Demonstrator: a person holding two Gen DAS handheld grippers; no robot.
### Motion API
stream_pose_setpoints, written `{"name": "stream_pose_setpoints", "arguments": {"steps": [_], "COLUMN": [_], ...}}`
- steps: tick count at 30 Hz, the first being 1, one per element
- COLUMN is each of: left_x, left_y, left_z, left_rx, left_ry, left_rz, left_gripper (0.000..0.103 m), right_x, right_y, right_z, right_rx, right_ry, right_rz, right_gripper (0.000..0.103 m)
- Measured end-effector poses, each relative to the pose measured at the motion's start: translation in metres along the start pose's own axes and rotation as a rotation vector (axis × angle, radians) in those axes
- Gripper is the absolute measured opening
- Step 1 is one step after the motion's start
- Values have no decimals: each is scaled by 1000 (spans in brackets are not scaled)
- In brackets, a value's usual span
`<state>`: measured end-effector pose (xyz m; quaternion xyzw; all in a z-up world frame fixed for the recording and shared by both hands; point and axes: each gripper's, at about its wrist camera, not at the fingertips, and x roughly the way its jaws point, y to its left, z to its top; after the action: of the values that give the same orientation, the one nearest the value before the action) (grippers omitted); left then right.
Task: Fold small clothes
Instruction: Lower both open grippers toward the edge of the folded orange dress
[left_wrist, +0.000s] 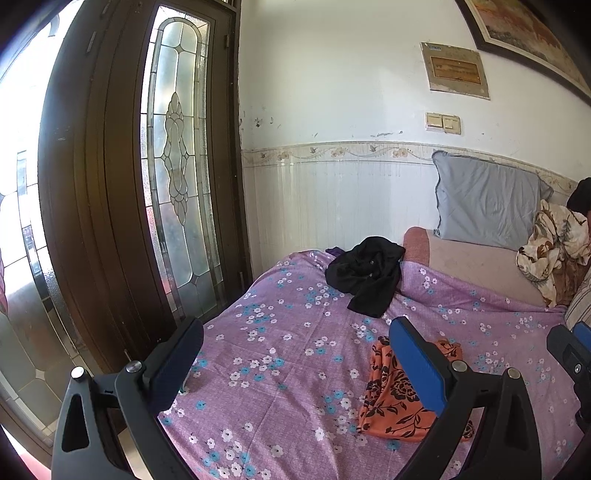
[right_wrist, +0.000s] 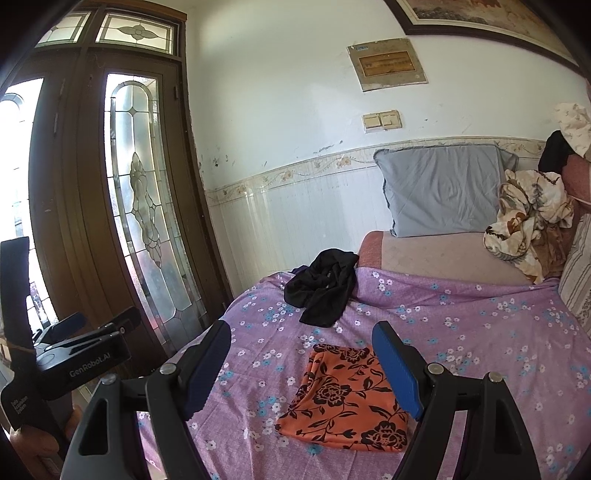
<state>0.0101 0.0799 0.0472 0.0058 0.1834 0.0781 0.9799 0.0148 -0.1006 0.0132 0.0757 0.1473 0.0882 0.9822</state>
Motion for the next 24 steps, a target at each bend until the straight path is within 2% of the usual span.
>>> {"name": "stream_pose_setpoints", "arguments": {"steps": [17,21,24], "left_x": [39,62,105], "left_y": [-13,-20,-23], "left_z": [1,-5,-16], "left_rx": [18,10,-20], "left_ry": [35,70,181], "left_rz": [11,-11,-102], "left_gripper": [100,100,100], "right_x": [41,58,80], "right_y": [-10,-25,-48], "right_z": [-3,-8,-20], "right_rx": [-1,19,65], "right_ry": [34,56,100], "right_rz": [-14,-8,8], "right_gripper": [82,84,89]}}
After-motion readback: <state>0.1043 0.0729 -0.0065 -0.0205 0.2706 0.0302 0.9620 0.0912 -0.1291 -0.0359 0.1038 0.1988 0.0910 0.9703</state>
